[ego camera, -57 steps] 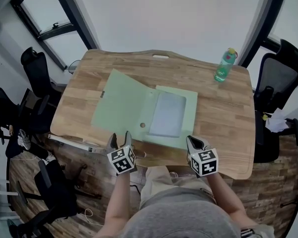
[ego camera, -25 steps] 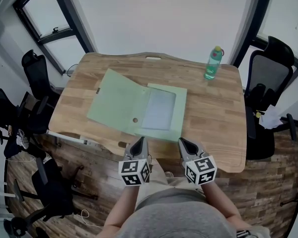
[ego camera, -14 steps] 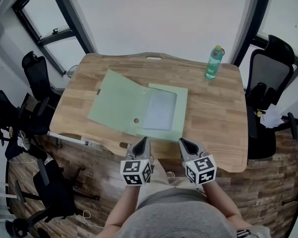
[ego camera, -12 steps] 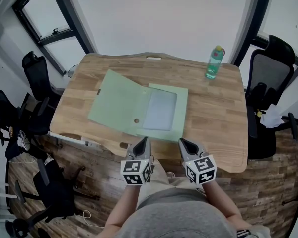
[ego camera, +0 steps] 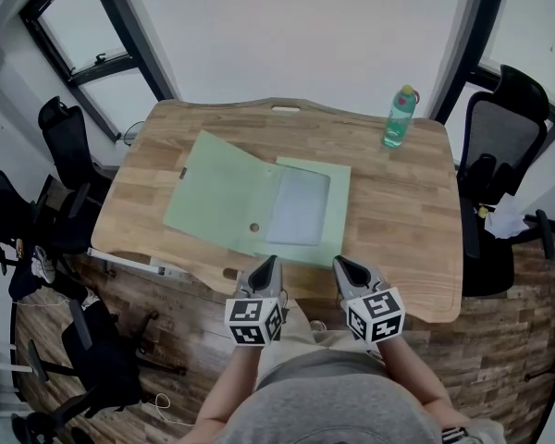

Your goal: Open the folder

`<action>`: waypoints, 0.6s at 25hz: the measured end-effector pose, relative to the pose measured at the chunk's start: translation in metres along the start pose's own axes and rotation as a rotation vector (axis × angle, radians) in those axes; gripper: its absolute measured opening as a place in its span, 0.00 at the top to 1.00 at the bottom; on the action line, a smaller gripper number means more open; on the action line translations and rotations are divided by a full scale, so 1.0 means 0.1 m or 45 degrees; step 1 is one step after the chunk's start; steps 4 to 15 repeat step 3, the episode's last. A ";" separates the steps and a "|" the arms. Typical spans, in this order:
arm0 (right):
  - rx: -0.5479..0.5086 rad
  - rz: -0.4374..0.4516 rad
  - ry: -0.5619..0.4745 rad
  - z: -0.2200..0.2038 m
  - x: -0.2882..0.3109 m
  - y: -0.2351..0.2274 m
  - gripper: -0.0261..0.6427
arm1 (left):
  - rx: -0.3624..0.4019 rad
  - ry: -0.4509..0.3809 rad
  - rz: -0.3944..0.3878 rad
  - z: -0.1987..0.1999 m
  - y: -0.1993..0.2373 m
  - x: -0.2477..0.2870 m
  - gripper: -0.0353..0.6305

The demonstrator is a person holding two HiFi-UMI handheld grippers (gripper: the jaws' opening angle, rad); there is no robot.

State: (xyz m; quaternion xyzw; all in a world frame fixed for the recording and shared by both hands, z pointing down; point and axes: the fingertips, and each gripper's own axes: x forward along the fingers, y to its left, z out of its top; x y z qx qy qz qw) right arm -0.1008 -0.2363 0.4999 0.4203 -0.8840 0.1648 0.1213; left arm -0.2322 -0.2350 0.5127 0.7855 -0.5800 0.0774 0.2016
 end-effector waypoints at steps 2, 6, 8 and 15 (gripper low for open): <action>0.001 0.001 0.000 0.01 0.01 -0.01 0.97 | 0.000 0.000 -0.005 0.01 0.00 0.01 0.94; 0.001 0.001 0.000 0.02 0.02 -0.01 0.97 | 0.000 0.000 -0.007 0.02 0.00 0.01 0.94; 0.001 0.001 0.000 0.02 0.02 -0.01 0.97 | 0.000 0.000 -0.007 0.02 0.00 0.01 0.94; 0.001 0.001 0.000 0.02 0.02 -0.01 0.97 | 0.000 0.000 -0.007 0.02 0.00 0.01 0.94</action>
